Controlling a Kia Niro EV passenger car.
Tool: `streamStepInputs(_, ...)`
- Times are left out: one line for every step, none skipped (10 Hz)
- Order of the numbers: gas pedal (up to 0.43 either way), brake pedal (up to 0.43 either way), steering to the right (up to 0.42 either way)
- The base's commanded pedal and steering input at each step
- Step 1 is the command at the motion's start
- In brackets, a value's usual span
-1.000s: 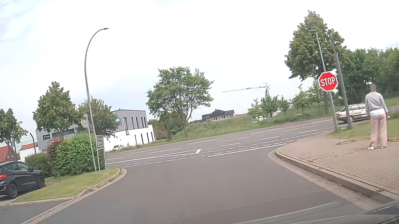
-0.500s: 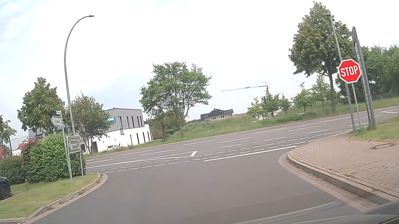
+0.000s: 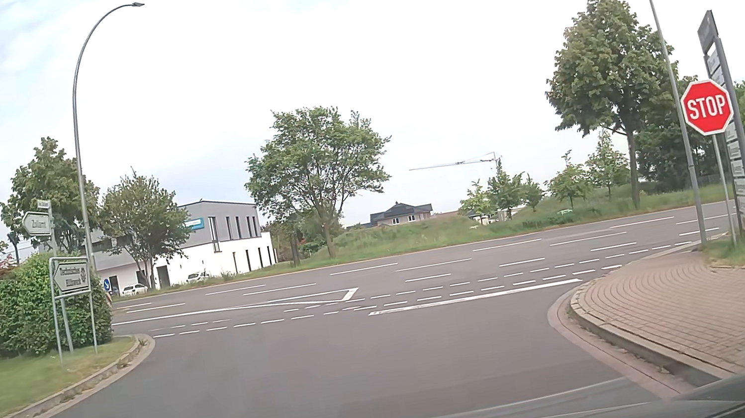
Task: Follow the waypoints while adhering to traffic rules and regulations
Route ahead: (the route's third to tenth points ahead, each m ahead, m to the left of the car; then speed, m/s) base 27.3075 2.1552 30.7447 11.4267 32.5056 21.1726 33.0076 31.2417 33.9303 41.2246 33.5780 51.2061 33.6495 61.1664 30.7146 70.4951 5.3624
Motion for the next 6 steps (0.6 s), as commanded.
streamStepInputs(0.000, 0.128, 0.018)
streamStepInputs(0.000, 0.152, 0.020)
streamStepInputs(0.000, 0.177, 0.021)
streamStepInputs(0.000, 0.189, 0.022)
streamStepInputs(0.000, 0.207, 0.022)
streamStepInputs(0.000, 0.220, 0.022)
